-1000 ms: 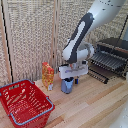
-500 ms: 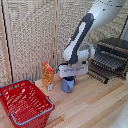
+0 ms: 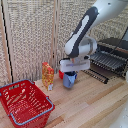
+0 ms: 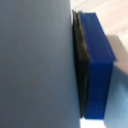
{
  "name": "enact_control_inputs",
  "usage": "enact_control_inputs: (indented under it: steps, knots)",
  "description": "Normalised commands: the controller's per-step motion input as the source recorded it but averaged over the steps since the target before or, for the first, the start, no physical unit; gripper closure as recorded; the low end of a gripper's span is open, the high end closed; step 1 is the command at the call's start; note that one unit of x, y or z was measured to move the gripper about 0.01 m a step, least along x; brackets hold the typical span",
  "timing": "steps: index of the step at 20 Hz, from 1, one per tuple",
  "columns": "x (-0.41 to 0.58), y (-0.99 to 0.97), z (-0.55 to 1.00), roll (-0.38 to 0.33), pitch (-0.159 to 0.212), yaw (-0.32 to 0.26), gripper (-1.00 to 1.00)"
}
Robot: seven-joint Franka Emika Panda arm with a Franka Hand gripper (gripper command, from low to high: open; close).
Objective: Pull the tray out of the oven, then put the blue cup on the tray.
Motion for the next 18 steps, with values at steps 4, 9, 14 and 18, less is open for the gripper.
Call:
enact_control_inputs:
  steps: [4, 9, 14, 18]
  knots:
    - [0.547, -0.23, 0.79, 0.008, 0.067, -0.144, 1.0]
    - [0.699, -0.32, 0.7, 0.014, 0.039, -0.093, 1.0]
    - [0.635, -0.56, 0.74, 0.064, 0.044, -0.056, 1.0]
    - [0.362, -0.78, 0.76, 0.063, 0.086, -0.04, 1.0]
